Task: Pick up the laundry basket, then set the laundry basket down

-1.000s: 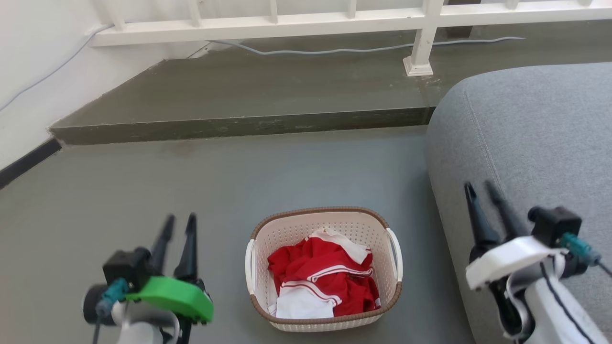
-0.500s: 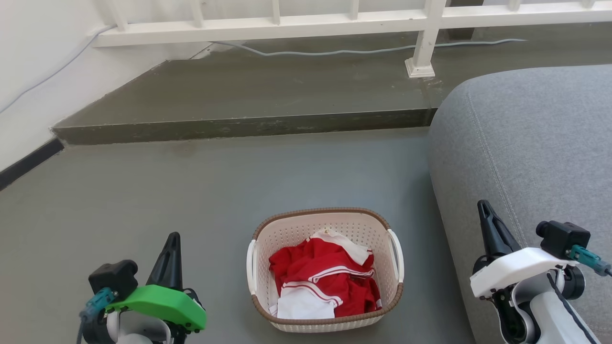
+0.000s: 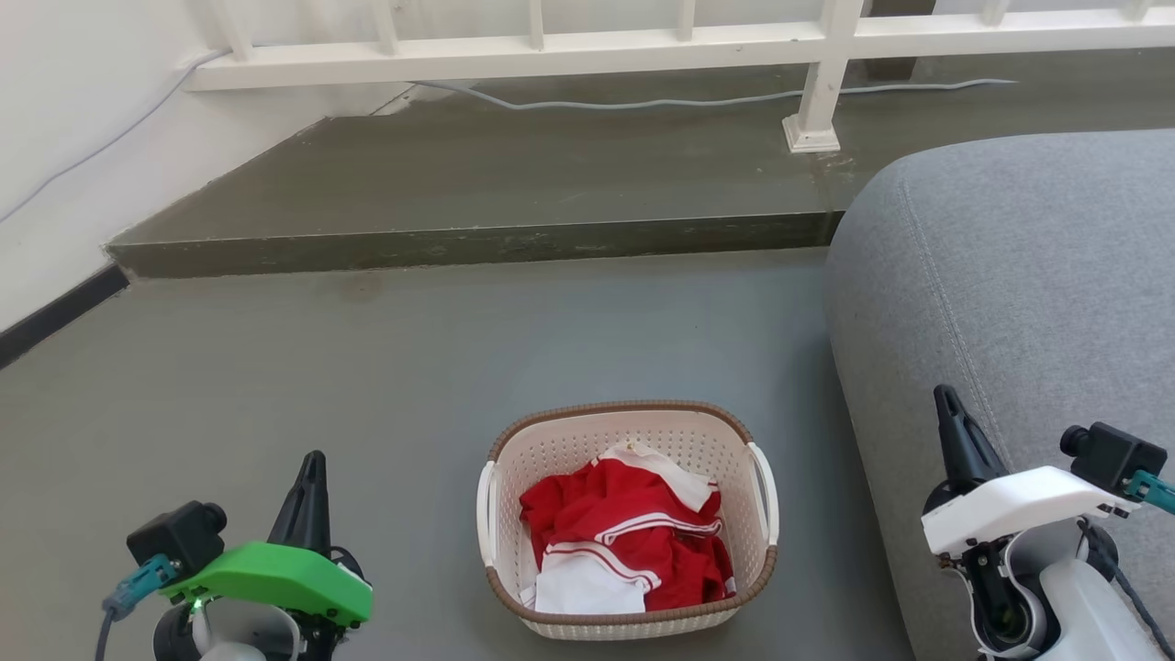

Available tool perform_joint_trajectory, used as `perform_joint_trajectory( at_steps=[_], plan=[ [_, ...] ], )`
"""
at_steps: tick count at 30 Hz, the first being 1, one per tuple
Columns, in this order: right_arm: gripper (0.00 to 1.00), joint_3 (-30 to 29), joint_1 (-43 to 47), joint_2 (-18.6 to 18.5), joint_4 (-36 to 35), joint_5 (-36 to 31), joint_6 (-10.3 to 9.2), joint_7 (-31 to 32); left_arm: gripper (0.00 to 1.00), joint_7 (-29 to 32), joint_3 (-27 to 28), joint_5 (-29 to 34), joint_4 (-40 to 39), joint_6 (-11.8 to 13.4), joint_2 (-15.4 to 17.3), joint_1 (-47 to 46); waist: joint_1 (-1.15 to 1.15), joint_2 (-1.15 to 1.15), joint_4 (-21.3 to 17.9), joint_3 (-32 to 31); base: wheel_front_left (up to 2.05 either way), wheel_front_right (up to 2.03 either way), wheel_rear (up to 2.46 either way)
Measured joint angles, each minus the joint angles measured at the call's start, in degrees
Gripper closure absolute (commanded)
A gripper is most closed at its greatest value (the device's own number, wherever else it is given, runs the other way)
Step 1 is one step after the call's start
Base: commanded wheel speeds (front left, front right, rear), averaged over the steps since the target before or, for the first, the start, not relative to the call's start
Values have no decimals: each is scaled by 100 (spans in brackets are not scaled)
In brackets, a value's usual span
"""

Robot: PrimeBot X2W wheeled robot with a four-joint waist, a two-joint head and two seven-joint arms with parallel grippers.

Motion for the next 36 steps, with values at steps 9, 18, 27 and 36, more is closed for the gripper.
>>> perform_joint_trajectory(
  at_steps=[9,18,27,36],
  plan=[
    [100,-171,-6,51,-5,563,49,179,100,176,144,-578,-5,-52,-3,-2,0,0,21,-11,0,0,0],
    [100,-368,-9,108,-14,1176,102,370,100,363,311,-1180,-12,-99,-5,-2,0,0,45,-24,0,0,0],
    [100,-558,-12,178,-37,1796,152,554,100,546,477,-1790,-29,-148,-9,-3,1,0,69,-37,0,0,0],
    [100,-751,-13,227,-59,2428,203,736,100,730,641,-2408,-47,-191,-16,-3,1,0,92,-49,0,0,0]
  ],
)
